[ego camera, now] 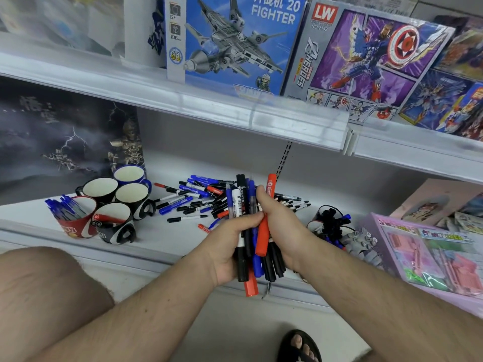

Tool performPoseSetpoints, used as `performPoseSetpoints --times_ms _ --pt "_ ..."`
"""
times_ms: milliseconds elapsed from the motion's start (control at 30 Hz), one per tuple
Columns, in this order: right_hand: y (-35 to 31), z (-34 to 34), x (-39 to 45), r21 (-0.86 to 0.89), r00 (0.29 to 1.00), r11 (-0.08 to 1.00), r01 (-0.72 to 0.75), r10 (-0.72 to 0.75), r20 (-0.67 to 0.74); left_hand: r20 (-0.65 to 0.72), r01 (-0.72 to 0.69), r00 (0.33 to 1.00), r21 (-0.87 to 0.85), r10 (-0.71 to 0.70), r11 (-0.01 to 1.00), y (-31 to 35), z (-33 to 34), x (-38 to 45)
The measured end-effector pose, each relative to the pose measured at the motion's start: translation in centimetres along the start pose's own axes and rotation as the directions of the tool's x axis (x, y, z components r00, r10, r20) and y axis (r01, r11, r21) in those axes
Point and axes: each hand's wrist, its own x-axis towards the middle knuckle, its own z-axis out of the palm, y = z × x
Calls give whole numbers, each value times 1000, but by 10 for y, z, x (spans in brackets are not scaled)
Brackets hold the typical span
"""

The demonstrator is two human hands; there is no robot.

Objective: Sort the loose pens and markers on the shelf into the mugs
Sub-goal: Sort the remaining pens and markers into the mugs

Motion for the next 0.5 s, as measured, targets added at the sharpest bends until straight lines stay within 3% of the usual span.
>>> performPoseSetpoints --times_ms 167,433,500 --pt "4 1 7 0 999 1000 4 -4 35 -45 -16 999 -58 14 998 -4 -2 2" --pt "6 -3 13 159 992 986 -51 32 125 -10 -29 1000 -118 29 993 -3 -6 7" --pt "1 -9 9 225 996 974 -20 0 87 -24 -68 998 -92 66 993 2 -11 7"
